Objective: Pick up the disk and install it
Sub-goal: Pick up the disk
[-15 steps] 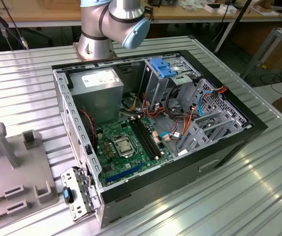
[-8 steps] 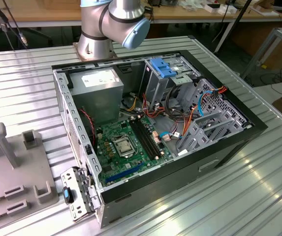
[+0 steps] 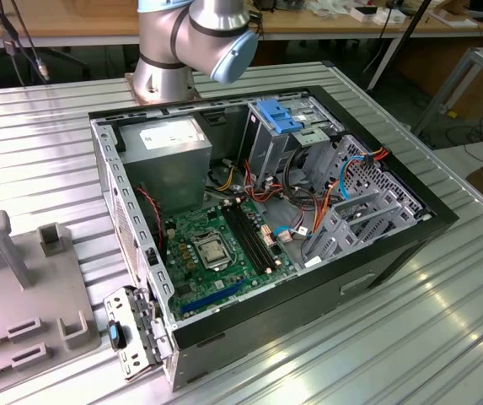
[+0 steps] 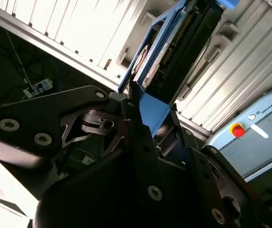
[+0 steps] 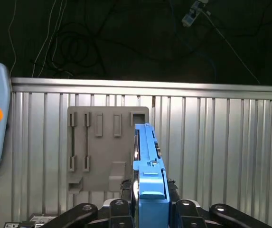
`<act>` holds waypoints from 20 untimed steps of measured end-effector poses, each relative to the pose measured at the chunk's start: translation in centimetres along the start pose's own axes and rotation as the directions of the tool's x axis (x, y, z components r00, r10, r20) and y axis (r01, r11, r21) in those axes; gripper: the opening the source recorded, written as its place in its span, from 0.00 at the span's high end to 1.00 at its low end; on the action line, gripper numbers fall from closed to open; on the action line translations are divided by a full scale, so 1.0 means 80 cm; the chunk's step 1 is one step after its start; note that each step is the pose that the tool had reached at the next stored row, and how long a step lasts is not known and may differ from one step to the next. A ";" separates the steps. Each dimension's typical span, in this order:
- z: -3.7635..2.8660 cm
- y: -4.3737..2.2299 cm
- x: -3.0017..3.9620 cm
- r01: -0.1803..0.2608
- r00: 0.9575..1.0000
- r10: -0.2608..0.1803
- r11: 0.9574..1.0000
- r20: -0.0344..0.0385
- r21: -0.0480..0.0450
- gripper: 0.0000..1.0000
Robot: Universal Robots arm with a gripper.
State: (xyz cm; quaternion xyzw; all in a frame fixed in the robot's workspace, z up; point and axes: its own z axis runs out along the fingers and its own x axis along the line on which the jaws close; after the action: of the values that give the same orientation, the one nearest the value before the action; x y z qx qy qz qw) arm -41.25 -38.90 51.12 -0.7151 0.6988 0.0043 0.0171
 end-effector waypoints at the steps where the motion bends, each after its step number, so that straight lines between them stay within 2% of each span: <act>1: 0.0001 -0.0081 0.0001 0.000 1.000 0.000 1.000 0.000 0.000 0.63; 8: 0.0001 -0.0515 0.0012 0.000 1.000 0.000 1.000 0.000 0.000 0.63; 10: -0.0050 -0.0556 0.0011 0.000 1.000 0.000 1.000 0.000 0.000 0.63; 13: -0.0187 -0.0595 0.0007 -0.001 1.000 0.001 1.000 0.000 0.000 0.63; 20: -0.0181 -0.0973 0.0017 -0.002 1.000 0.002 1.000 0.000 0.000 0.63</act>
State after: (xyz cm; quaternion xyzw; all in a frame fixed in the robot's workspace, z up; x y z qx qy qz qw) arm -33.49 -38.90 52.71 -0.7146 0.6993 0.0044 0.0171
